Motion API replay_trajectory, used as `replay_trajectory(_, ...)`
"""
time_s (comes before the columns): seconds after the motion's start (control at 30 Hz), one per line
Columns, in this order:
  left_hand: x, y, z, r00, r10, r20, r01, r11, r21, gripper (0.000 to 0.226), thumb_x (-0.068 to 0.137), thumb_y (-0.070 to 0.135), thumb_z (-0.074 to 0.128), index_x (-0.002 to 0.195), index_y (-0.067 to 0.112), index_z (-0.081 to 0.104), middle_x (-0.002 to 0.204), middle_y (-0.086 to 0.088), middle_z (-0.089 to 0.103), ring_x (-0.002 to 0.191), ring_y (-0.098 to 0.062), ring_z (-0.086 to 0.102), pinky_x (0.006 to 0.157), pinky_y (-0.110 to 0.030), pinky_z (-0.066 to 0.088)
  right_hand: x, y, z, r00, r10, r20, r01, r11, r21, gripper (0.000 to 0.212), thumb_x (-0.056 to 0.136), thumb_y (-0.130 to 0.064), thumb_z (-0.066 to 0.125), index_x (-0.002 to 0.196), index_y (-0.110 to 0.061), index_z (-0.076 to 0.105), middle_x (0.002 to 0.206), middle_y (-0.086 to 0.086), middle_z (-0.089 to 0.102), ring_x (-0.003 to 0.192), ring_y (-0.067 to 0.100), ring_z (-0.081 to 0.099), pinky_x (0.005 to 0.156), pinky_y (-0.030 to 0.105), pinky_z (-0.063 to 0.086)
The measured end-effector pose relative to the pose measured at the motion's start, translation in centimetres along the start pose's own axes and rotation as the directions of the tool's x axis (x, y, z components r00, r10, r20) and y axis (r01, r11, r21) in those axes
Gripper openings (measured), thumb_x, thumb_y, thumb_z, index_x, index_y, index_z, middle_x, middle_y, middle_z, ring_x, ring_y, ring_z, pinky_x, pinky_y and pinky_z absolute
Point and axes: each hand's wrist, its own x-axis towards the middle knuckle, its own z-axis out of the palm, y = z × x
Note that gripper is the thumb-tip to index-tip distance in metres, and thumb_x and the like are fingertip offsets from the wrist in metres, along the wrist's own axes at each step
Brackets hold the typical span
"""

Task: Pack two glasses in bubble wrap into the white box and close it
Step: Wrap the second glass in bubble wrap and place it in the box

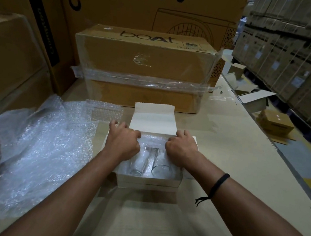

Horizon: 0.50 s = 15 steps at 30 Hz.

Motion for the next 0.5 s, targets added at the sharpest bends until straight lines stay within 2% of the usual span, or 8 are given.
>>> replay_trajectory(0.07,-0.1,0.1,0.4,0.993,-0.005,0.116,-0.004,0.997,0.079,0.036,0.089,0.029,0.04,0.114,0.028,0.065,0.108,0.002,0.067,0.123,-0.021,0.042,0.107,-0.051,0.009,0.3,-0.2,0.2,0.998,0.019,0.052,-0.018,1.0,-0.02,0.028,0.098,-0.02,0.041,0.112,-0.019,0.064,0.119,0.0,0.063,0.111,0.025,0.047,0.084,0.035,0.03)
replay_trajectory(0.17,-0.2,0.1,0.8,0.983,0.011,0.182,-0.034,0.992,0.121,0.037,0.09,0.03,0.037,0.114,0.026,0.065,0.112,0.002,0.065,0.128,-0.022,0.037,0.108,-0.055,0.007,1.0,-0.4,-0.1,0.994,0.015,0.113,-0.011,0.999,-0.032,0.029,0.099,-0.022,0.04,0.116,-0.021,0.063,0.124,-0.002,0.062,0.116,0.025,0.046,0.085,0.034,0.031)
replay_trajectory(0.27,-0.4,0.1,0.4,0.992,-0.004,0.127,-0.004,0.998,0.064,0.037,0.088,0.028,0.041,0.117,0.028,0.064,0.113,0.002,0.066,0.127,-0.021,0.04,0.108,-0.054,0.006,1.3,-0.4,-0.9,0.994,0.055,0.097,-0.061,0.996,0.059,0.026,0.096,-0.017,0.042,0.114,-0.019,0.061,0.121,0.003,0.063,0.113,0.025,0.049,0.088,0.034,0.037)
replay_trajectory(0.33,-0.4,0.1,0.2,0.999,-0.036,0.028,0.036,0.999,-0.007,0.036,0.088,0.026,0.044,0.118,0.027,0.064,0.109,0.003,0.068,0.125,-0.018,0.044,0.109,-0.052,0.006,1.4,-0.6,-1.6,0.998,0.07,-0.007,-0.068,0.986,0.152,0.024,0.093,-0.011,0.042,0.109,-0.014,0.06,0.112,0.008,0.065,0.098,0.026,0.054,0.08,0.035,0.043)
replay_trajectory(0.37,-0.5,0.1,0.2,0.999,-0.044,-0.001,0.044,0.999,-0.03,0.036,0.088,0.026,0.045,0.118,0.027,0.065,0.108,0.004,0.069,0.124,-0.017,0.046,0.11,-0.052,0.007,1.5,-0.9,-1.8,0.998,0.069,-0.007,-0.066,0.977,0.204,0.023,0.092,-0.009,0.042,0.108,-0.012,0.059,0.108,0.01,0.064,0.09,0.026,0.054,0.074,0.035,0.045)
replay_trajectory(0.43,-0.6,0.2,0.1,0.999,-0.036,0.018,0.036,0.999,-0.032,0.036,0.089,0.027,0.045,0.119,0.028,0.064,0.108,0.005,0.069,0.124,-0.016,0.046,0.11,-0.052,0.006,1.6,-1.7,-1.7,0.994,0.058,0.096,-0.083,0.954,0.288,0.024,0.093,-0.011,0.042,0.11,-0.01,0.059,0.106,0.01,0.063,0.087,0.025,0.057,0.07,0.034,0.047)
replay_trajectory(0.5,-0.7,0.4,0.2,0.997,-0.021,0.077,0.022,1.0,-0.005,0.037,0.089,0.028,0.043,0.12,0.028,0.063,0.113,0.004,0.067,0.127,-0.018,0.043,0.11,-0.053,0.006,2.3,-2.2,-0.7,0.98,0.022,0.197,-0.085,0.945,0.316,0.026,0.096,-0.016,0.042,0.114,-0.009,0.06,0.111,0.01,0.064,0.093,0.026,0.061,0.076,0.035,0.051)
